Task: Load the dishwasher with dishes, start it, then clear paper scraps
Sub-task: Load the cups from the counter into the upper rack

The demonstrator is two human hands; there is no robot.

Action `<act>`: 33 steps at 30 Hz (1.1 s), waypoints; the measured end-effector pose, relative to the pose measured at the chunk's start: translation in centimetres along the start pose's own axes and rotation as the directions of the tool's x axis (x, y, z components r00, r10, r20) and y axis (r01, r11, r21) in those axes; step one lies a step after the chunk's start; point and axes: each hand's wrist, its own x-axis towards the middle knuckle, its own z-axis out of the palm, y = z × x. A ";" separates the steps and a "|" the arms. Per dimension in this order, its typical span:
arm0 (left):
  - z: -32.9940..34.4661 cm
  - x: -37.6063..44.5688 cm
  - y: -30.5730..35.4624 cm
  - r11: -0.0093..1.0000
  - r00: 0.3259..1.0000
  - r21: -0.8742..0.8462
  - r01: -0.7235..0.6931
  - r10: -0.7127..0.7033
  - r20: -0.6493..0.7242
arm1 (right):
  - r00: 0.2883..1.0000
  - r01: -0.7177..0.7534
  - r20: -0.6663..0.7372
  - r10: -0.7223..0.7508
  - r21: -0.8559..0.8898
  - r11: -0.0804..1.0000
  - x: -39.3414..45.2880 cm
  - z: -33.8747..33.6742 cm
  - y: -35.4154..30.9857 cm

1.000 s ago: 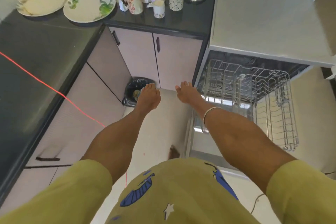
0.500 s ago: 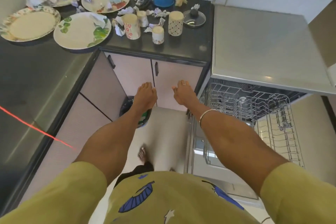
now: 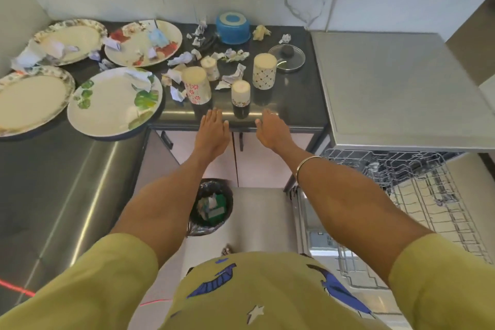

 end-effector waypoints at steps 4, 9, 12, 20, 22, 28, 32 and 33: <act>-1.9 3.1 -1.4 0.994 0.992 0.067 -0.085 0.091 -0.090 | 0.999 0.029 -0.045 -0.030 -0.005 1.000 3.0 -0.7 -2.0; -4.3 7.6 -2.2 0.988 0.985 0.144 -0.063 0.085 -0.151 | 0.978 0.045 -0.198 -0.065 -0.104 0.994 7.1 -1.9 -3.7; -5.4 9.8 -2.7 0.986 0.985 0.168 0.005 0.024 -0.171 | 0.976 0.099 -0.186 -0.116 -0.099 0.990 9.9 -2.0 -3.9; -6.4 13.7 -4.0 0.971 0.975 0.125 0.204 -0.191 -0.112 | 0.982 0.155 0.131 -0.139 -0.118 0.981 15.4 -0.2 -3.4; -6.5 14.0 -3.8 0.966 0.968 0.108 0.233 -0.220 -0.124 | 0.971 0.172 0.192 -0.145 -0.130 0.976 15.8 0.2 -3.2; -6.8 15.7 -4.5 0.952 0.969 0.184 0.244 -0.247 -0.004 | 0.954 0.133 0.277 -0.114 -0.053 0.990 16.4 0.7 -3.1; -7.5 16.7 -4.8 0.953 0.958 0.170 0.251 -0.269 0.095 | 0.938 0.115 0.334 -0.092 -0.050 0.992 17.1 0.0 -3.7; -7.6 16.9 -4.9 0.956 0.956 0.151 0.251 -0.269 0.114 | 0.937 0.110 0.339 -0.086 -0.052 0.993 17.1 -0.1 -3.8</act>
